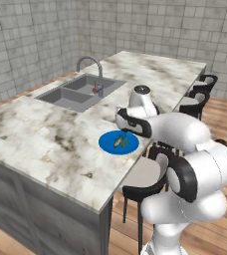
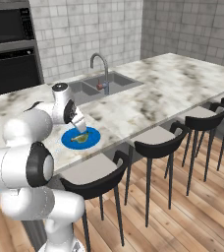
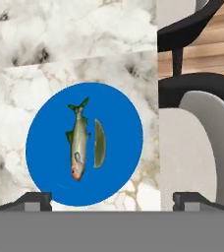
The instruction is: Take the lemon wedge from the fridge and place it on the plate with fish on the dining counter.
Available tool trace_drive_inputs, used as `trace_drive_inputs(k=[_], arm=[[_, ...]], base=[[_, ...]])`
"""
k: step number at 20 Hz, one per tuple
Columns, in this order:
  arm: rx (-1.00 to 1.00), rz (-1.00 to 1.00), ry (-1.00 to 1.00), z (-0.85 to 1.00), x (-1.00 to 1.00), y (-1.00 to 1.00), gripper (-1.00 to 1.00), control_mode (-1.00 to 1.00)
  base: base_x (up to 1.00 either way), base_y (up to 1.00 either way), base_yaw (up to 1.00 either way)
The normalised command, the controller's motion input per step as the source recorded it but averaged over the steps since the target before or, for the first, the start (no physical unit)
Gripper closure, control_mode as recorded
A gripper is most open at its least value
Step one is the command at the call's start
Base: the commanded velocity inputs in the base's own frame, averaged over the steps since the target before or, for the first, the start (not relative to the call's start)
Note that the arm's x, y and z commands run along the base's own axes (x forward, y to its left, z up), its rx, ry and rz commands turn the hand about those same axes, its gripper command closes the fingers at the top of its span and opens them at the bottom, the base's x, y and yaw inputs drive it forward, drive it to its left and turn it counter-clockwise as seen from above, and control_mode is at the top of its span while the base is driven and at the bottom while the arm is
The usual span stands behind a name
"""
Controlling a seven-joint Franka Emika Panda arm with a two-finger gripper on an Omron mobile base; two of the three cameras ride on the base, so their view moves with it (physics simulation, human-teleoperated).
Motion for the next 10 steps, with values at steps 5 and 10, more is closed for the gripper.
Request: trace_drive_inputs(k=[5,10], arm=[[-0.05,-0.01,-0.01,0.37,-1.00,0.09,-1.00,-1.00],[-0.07,-0.01,-0.05,0.51,-1.00,0.05,-1.00,-1.00]], base=[[0.00,0.00,0.00],[0.00,0.00,0.00]])
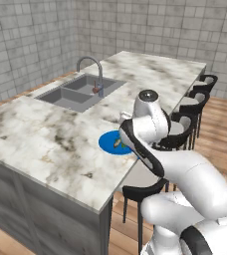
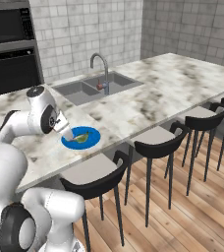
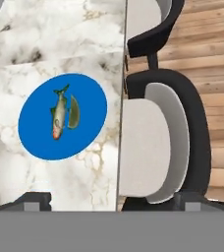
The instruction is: Take the lemon wedge from the fridge and place it on the plate with fish on the dining counter.
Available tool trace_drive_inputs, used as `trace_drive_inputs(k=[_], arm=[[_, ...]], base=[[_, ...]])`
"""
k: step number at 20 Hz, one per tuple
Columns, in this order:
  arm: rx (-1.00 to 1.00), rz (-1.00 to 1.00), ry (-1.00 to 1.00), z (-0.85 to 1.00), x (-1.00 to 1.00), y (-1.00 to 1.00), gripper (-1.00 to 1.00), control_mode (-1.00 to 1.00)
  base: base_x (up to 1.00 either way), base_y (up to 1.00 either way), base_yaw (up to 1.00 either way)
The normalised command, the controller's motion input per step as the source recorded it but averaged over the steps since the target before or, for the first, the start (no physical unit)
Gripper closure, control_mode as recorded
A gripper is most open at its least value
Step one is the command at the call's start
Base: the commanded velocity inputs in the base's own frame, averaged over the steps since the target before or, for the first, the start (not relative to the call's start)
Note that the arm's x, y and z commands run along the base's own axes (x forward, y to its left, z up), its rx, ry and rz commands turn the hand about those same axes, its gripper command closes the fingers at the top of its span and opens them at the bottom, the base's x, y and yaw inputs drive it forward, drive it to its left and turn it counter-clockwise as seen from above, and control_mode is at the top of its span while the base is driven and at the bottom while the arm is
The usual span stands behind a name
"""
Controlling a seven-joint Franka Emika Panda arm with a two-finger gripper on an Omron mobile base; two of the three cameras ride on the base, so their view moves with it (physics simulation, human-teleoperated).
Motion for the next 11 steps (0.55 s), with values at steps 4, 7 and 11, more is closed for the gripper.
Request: trace_drive_inputs(k=[4,7,11], arm=[[-0.18,-0.02,-0.39,0.62,-1.00,0.12,-1.00,-1.00],[-0.32,-0.02,-0.75,0.51,-1.00,0.08,-1.00,-1.00],[-0.35,-0.04,-0.77,0.59,-1.00,0.06,-1.00,-1.00]], base=[[0.00,0.00,0.00],[0.00,0.00,0.00],[0.00,0.00,0.00]])
